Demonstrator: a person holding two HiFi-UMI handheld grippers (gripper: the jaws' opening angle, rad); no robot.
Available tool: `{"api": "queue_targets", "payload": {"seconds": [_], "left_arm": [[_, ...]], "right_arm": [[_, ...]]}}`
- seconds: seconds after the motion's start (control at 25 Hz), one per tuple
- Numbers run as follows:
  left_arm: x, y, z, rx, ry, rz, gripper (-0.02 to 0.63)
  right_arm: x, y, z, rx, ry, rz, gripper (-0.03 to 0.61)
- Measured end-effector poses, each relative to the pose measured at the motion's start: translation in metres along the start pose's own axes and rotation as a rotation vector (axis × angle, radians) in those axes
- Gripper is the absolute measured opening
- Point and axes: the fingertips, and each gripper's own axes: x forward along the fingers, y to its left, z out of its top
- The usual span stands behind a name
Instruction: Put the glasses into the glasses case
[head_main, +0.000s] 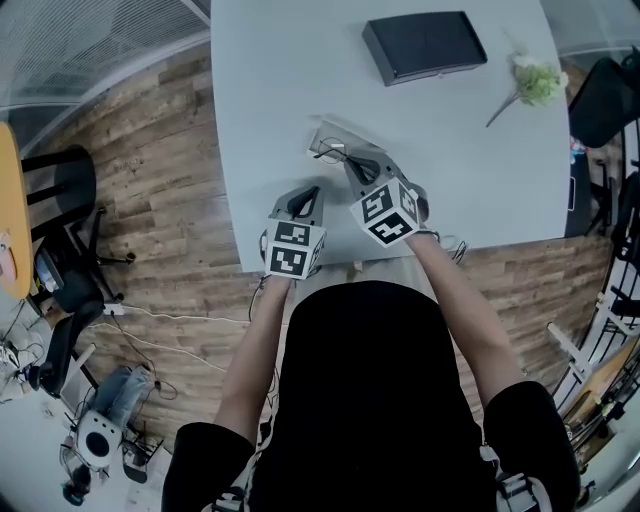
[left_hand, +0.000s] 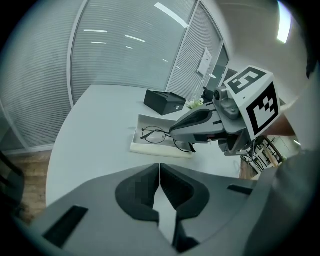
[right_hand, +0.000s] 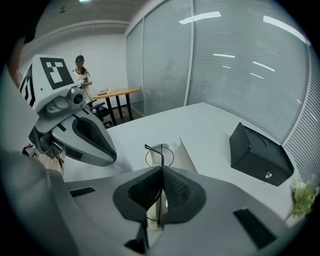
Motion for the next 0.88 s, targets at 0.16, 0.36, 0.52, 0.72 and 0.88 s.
{"api": "queue_targets", "payload": {"seconds": [0.16,0.36,0.52,0.72,0.88], "left_arm": [[-0.001,0.005,0.0,-0.003,0.003,0.004,0.025],[-0.003,0.009,0.0,-0.004,0.003,0.006,0.025],[-0.003,0.01,0.0,-0.003,0.005,0.004,0.025],[-0.003,0.008,-0.002,0.006,0.013,-0.002,0.025],[-0.004,0.009,-0.005,0.005,0.012,0.002,0.025]], "right_arm": [[0.01,-0.003,-0.003,-0.011,0.018,-0.001,0.021],[0.015,-0.008,-0.003,-0.03,0.022,-0.023,0.021],[0.021,-0.012,-0.003,-0.071,0.026,-0.043,0.021],[0.026,-0.011,-0.005,-0.144,0.025,-0.049,0.022],[0.03,-0.014,-0.008,-0.192,0.029,-0.077,0.023]]}}
